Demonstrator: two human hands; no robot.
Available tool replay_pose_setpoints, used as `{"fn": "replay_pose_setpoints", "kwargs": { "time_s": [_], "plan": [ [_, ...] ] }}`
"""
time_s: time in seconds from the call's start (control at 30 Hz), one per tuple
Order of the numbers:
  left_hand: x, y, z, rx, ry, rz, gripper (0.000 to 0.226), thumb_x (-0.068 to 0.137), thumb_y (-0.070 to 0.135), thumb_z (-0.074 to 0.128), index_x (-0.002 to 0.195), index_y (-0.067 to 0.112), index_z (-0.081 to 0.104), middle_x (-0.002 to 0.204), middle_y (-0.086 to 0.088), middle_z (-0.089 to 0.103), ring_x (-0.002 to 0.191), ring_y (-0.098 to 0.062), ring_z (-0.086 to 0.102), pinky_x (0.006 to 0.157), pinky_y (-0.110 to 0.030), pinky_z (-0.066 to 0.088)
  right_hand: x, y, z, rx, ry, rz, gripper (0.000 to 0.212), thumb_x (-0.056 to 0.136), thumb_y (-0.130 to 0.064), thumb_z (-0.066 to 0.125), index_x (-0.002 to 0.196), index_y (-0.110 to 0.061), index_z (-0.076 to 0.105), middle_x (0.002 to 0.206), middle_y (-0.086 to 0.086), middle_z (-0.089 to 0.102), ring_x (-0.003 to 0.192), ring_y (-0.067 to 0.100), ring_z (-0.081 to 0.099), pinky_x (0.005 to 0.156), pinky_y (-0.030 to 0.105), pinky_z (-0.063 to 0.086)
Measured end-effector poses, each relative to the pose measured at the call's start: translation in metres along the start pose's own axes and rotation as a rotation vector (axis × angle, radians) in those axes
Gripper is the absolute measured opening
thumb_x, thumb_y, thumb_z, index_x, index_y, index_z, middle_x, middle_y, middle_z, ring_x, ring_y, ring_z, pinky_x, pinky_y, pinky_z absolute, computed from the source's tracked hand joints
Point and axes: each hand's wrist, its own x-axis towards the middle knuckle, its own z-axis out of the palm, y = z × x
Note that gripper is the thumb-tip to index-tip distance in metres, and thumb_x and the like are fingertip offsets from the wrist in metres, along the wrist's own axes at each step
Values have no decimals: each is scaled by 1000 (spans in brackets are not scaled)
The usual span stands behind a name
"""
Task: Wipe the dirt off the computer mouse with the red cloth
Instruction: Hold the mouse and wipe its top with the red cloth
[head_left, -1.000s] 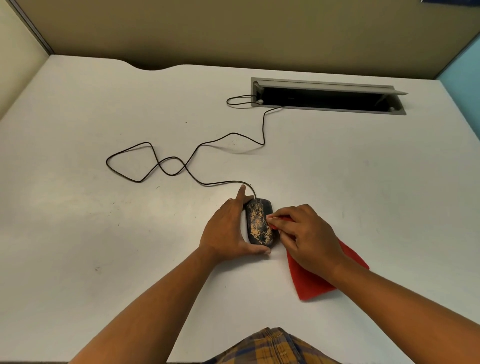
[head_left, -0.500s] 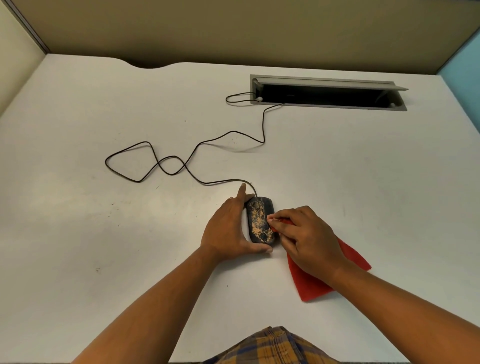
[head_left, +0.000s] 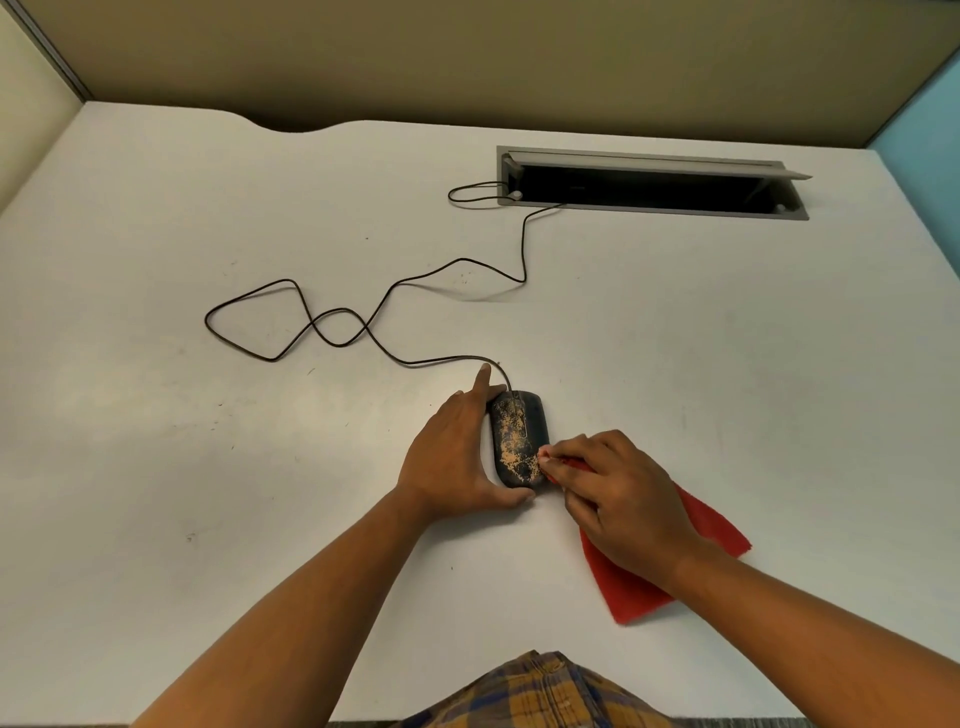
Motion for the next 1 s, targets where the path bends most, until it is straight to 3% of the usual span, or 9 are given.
{"fn": "replay_pose_setpoints", "kwargs": {
  "time_s": [0.17,0.4,0.6,0.77,1.0],
  "plan": [
    [1,-1,0,-6,3,8,141,50,72,78,156,20,2,147,7,44,130,-11,43,105,-21,32,16,2,-2,13,48,24,34,93,-23,51,121,-18,70,121,-7,66,104,18,53,80,31,50],
    [0,-2,-1,-21,-4,-13,140,52,71,79,156,21,0,151,11,40,132,-7,39,104,-9,21,3,4,-1,9,21,-28,33,93,-22,54,122,-18,70,124,-8,66,102,16,54,84,25,47],
    [0,-2,0,-34,-1,-18,139,52,72,78,156,25,-2,152,9,38,134,-7,37,104,-8,20,18,2,-1,6,45,-23,33,92,-22,56,121,-17,70,124,-8,66,102,17,54,83,26,48],
    [0,-2,0,-40,5,-21,138,52,72,78,156,26,-1,152,9,39,134,-8,39,107,-19,29,1,6,1,14,13,-71,32,93,-23,57,122,-20,70,126,-9,66,104,16,55,84,29,51],
    [1,-3,1,-24,10,-17,137,52,72,76,156,22,3,151,7,41,134,-10,41,108,-25,35,22,3,-2,6,55,-133,32,90,-18,61,120,-16,71,124,-6,68,103,19,59,80,32,52]
  ]
}}
